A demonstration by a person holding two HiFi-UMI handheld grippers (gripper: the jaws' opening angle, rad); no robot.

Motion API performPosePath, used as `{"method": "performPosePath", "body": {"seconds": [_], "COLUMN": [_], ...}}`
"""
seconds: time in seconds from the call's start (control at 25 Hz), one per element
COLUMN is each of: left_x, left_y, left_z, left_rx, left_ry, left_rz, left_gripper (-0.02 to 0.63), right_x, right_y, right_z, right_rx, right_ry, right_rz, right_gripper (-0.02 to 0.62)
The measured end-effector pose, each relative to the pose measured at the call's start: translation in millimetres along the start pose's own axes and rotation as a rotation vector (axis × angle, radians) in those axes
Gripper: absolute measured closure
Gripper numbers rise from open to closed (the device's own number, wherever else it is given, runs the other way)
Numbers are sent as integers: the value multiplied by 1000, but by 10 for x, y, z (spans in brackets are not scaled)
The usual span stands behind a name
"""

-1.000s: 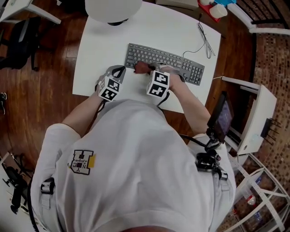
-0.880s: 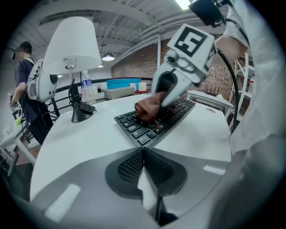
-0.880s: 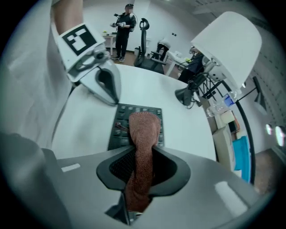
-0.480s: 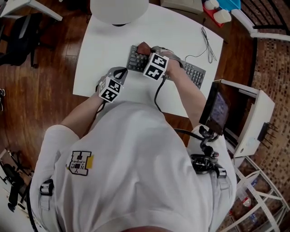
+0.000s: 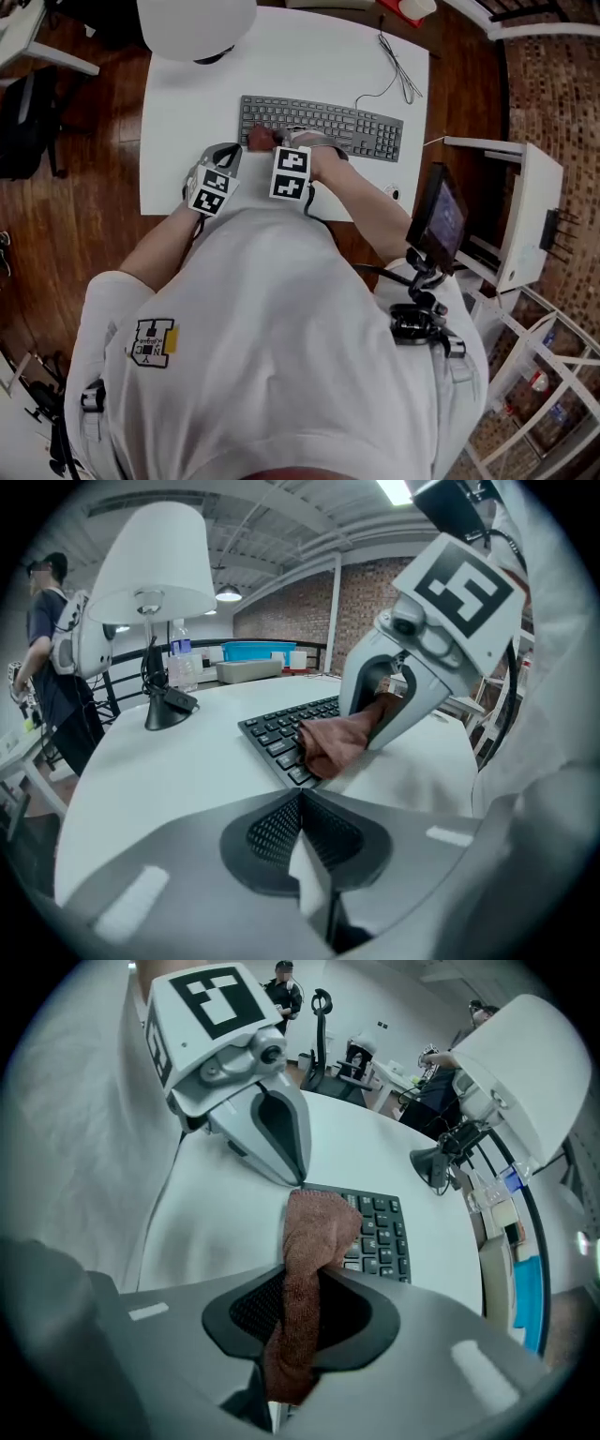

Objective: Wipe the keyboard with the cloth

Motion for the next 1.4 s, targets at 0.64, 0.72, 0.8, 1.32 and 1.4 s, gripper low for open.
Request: {"method": "performPosePath", "body": {"seconds": [0.64, 0.72, 0.8, 1.32, 1.4], "left_x": [68, 60, 57, 24, 23], "left_y": [86, 45, 21, 50, 62], "left_z": [-28, -24, -29, -6, -18], "left_rx": [-10, -11, -12, -36, -45], "left_ry": [-4, -3, -1, 2, 11], "left_rz": [-10, -9, -9, -1, 17], "left_gripper": [604, 604, 604, 604, 604], "right_x": [230, 261, 274, 405, 420], "right_y": [1157, 1232, 1215, 325, 217], "right_z": [22, 157, 244, 150, 137], "right_rx": [-161, -153, -134, -52, -63], "right_ry": [12, -20, -41, -37, -38], "right_rz": [50, 30, 15, -104, -103], "right_gripper": [502, 502, 502, 502, 502]}}
Point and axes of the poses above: the fingertips, and each gripper's own axes: z forward along the fingers, y to its right, x out of its top, the point moved 1 cm from there along -z, backward along the fingers, and after that the axes turned 3 degrees about -x, right-handed, at the moved point
